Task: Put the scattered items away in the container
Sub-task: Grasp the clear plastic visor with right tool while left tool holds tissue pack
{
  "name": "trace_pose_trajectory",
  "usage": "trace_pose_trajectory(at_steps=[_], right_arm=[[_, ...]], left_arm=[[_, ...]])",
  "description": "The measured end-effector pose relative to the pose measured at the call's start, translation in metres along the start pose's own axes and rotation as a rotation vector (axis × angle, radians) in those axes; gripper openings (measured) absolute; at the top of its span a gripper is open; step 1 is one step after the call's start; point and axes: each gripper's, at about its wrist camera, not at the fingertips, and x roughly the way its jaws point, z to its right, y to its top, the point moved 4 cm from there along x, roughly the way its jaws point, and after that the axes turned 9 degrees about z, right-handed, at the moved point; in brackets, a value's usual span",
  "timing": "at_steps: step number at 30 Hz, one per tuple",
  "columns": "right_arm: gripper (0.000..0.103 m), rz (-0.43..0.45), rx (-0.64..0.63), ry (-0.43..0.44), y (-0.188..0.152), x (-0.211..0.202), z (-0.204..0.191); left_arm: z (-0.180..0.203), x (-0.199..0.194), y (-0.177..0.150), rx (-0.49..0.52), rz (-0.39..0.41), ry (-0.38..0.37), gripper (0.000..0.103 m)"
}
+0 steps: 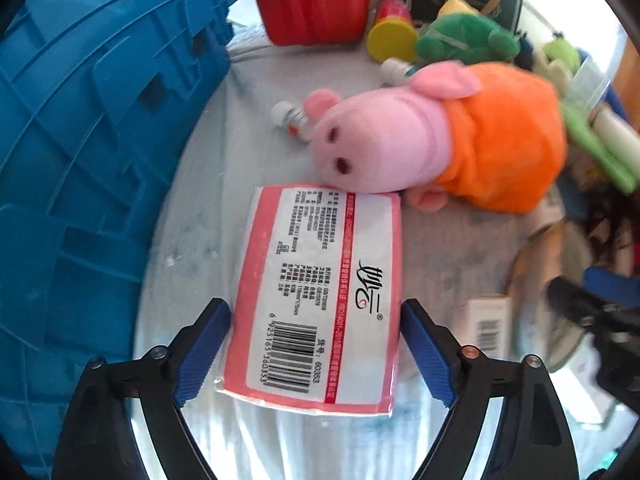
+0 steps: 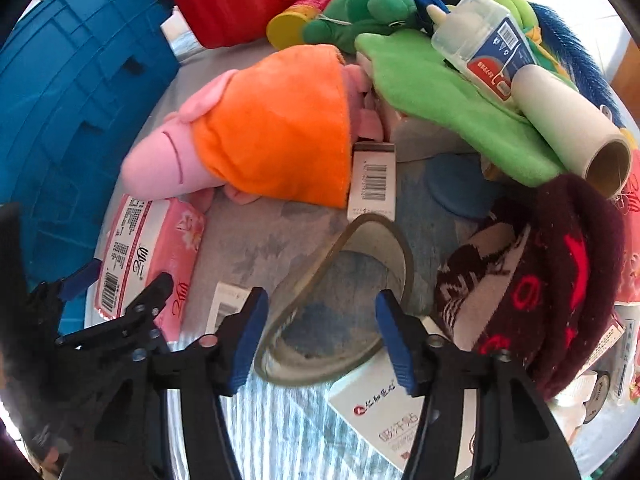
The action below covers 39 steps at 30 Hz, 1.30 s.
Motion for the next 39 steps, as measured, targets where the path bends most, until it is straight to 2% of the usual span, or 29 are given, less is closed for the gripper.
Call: trace_pose_trajectory(at_steps=[3, 4, 5, 6, 8, 12, 16, 18, 22, 27, 39], right_arm=[[0.068, 0.019, 0.027, -0.004, 0.004, -0.004, 0.005], [0.079, 0.030, 0.028, -0.007, 0.006, -0.007, 0.006], [0.083, 0.043, 0.026, -0.023, 0.008, -0.009, 0.008], [0.083, 0.056, 0.029, -0.038, 0.010, -0.012, 0.011], [0.083, 0.066, 0.029, -0.038, 0.013, -0.014, 0.012], [0.083, -0.007, 0.031, -0.034, 0.007, 0.007, 0.008], [0.079, -0.040, 0.027, -0.055, 0.000, 0.024, 0.007], [0.075, -0.044, 0.020, -0.069, -0.001, 0.030, 0.007], [0.074, -0.040, 0.025, -0.063, -0.002, 0.035, 0.009], [0.069, -0.022, -0.001, -0.031, -0.003, 0.030, 0.005], [0.059, 0.119, -0.083, 0.027, 0.021, -0.031, -0.003]], left_arm=[[0.002, 0.004, 0.001, 0.020, -0.001, -0.001, 0.087], [0.002, 0.005, 0.001, 0.024, 0.000, -0.003, 0.088], [0.002, 0.006, 0.001, 0.025, -0.002, -0.005, 0.088], [0.002, 0.006, 0.001, 0.024, -0.004, -0.007, 0.088], [0.003, 0.004, 0.002, 0.023, -0.005, -0.012, 0.087], [0.009, 0.002, 0.003, 0.029, -0.013, -0.060, 0.083], [0.017, 0.003, 0.001, 0.098, 0.008, -0.029, 0.084], [0.018, 0.005, 0.002, 0.106, 0.010, -0.024, 0.085], [0.016, 0.005, 0.003, 0.108, 0.015, -0.029, 0.084], [0.011, -0.004, 0.004, 0.088, 0.017, -0.053, 0.082], [0.016, -0.061, 0.027, 0.041, 0.133, -0.025, 0.077]])
